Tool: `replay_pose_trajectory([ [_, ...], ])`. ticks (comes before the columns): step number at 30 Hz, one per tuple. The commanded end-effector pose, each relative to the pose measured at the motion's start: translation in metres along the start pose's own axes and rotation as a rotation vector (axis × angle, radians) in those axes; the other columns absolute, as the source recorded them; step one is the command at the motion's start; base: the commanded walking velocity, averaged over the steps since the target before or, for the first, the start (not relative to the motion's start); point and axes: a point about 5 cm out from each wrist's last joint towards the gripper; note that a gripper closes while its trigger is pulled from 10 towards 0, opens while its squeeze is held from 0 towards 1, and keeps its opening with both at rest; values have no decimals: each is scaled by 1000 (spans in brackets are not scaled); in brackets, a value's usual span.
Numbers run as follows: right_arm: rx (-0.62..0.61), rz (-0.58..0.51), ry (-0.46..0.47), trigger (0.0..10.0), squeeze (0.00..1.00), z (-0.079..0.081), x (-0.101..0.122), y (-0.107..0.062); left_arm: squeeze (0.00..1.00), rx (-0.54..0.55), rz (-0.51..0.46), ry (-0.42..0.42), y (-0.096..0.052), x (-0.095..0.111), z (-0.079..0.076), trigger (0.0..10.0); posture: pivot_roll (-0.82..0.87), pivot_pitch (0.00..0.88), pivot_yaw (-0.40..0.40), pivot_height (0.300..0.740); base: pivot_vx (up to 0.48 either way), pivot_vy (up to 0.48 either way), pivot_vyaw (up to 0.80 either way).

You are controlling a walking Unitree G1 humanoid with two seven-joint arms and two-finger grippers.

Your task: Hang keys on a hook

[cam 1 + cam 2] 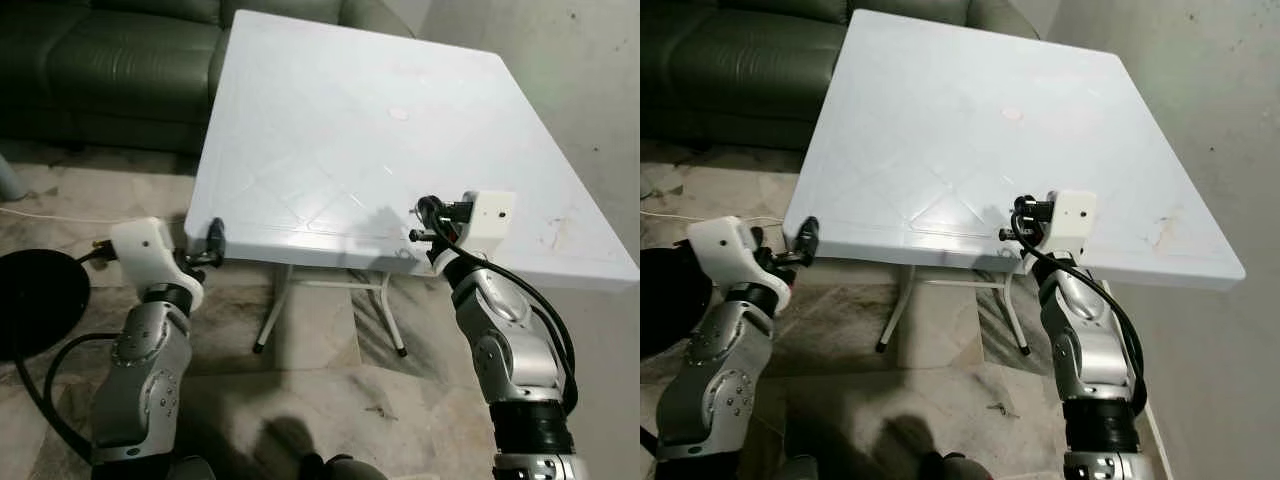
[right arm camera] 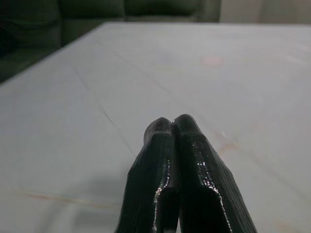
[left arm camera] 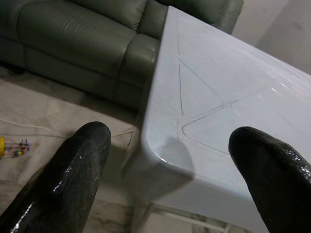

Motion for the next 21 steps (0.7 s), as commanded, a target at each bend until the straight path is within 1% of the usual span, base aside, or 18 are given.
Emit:
replay_pose_trajectory([
  [1, -3, -1, -27, 10000, 0, -3, 4, -6, 0, -36, 9, -10, 1, -4, -8, 10000, 45, 112, -191, 740, 0, 0, 0],
  [6, -2, 3, -39, 10000, 0, -5, 9, -6, 0, -39, 14, -9, -2, -7, -15, 10000, 40, 127, -202, 740, 0, 0, 0],
  [11, 24, -6, -66, 10000, 0, -4, 13, -7, 0, -30, -27, -22, -4, 3, -16, 10000, 46, 135, -210, 740, 0, 0, 0],
  [12, 33, -14, -77, 10000, 0, -3, 14, -7, 0, -25, -61, -5, -5, 10, -15, 10000, 49, 135, -211, 740, 0, 0, 0],
  [13, 35, -17, -80, 10000, 0, -2, 14, -8, 0, -24, -72, 0, -5, 12, -15, 10000, 49, 135, -211, 740, 0, 0, 0],
  [15, 38, -18, -77, 10000, 0, -1, 15, -8, 0, -21, -76, -15, -5, 15, -14, 10000, 52, 132, -211, 740, 0, 0, 0],
  [18, 32, -31, -77, 10000, 0, -1, 15, -8, 0, -19, -133, -12, -1, 30, -14, 10000, 59, 123, -206, 740, 0, 0, 0],
  [19, 25, -36, -78, 10000, 0, -1, 15, -8, 0, -17, -168, -19, 1, 39, -13, 10000, 58, 116, -201, 740, 0, 0, 0],
  [21, 15, -47, -90, 10000, 0, -2, 17, -7, 0, -25, -195, -20, 4, 46, -13, 10000, 55, 109, -196, 740, 0, 0, 0],
])
Point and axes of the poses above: a point about 5 cm out from each wrist's last joint towards the gripper, its own y axis pointing out of the wrist towards the gripper, its own x axis along the axis of the wrist's last joint, z = x × y, and after that the axes turned 10 degrees about y, right-handed
